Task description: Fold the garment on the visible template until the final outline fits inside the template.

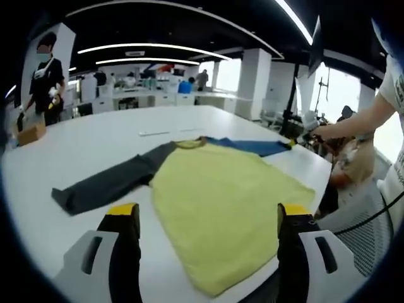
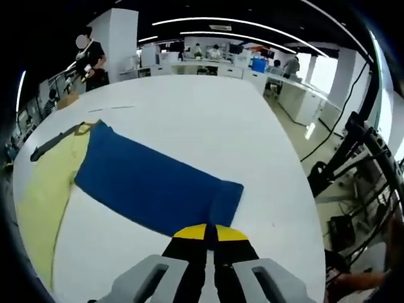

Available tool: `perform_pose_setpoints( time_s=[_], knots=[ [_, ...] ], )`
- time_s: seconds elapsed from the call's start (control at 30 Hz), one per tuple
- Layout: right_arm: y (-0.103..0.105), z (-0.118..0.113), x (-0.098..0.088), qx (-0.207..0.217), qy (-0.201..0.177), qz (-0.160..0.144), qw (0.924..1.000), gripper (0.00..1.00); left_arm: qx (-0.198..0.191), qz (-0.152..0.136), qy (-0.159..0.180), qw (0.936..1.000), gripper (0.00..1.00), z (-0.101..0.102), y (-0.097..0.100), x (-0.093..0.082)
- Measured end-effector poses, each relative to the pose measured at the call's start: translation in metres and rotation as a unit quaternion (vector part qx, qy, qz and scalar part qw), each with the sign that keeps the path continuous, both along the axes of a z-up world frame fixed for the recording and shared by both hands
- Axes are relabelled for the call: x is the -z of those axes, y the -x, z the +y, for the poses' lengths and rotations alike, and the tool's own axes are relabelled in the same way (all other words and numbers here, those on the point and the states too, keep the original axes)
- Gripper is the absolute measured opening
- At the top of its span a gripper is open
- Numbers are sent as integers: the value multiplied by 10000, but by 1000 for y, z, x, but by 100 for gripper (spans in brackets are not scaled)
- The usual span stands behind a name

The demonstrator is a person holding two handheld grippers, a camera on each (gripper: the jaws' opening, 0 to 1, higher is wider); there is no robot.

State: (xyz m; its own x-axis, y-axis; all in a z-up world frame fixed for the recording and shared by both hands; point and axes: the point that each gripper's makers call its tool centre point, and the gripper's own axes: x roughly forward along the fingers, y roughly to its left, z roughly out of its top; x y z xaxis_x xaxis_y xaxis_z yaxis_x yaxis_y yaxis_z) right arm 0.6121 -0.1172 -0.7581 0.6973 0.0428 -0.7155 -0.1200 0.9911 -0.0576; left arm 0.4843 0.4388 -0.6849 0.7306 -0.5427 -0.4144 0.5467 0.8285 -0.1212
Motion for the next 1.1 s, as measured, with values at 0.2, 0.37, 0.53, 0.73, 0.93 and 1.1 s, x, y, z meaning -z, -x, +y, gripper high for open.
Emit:
perform_pose_setpoints(
  time_s=[0.2, 0.37, 0.53, 0.73, 0.93, 1.1],
  knots=[
    [-7, 15, -9, -86, -214, -47, 9997, 0, 13, 4, 47, 10000, 87, 0, 0, -1],
    [-10, 26, -12, -197, -288, -22, 9994, 0, 27, -43, 24, 10000, 87, 2, 0, -3],
    [-16, 35, -15, -264, -432, -13, 9987, 0, 24, -32, -18, 10000, 87, 2, 2, -2],
    [-29, 41, -23, -309, -686, -140, 9971, 0, 14, -20, 0, 10000, 87, 13, 2, 4],
    [-31, 61, -31, -505, -803, -191, 9953, 0, -9, -41, -3, 10000, 87, 26, -1, 9],
    [-35, 73, -35, -657, -859, -240, 9938, 0, -35, -57, 4, 10000, 88, 25, 0, 9]
  ],
)
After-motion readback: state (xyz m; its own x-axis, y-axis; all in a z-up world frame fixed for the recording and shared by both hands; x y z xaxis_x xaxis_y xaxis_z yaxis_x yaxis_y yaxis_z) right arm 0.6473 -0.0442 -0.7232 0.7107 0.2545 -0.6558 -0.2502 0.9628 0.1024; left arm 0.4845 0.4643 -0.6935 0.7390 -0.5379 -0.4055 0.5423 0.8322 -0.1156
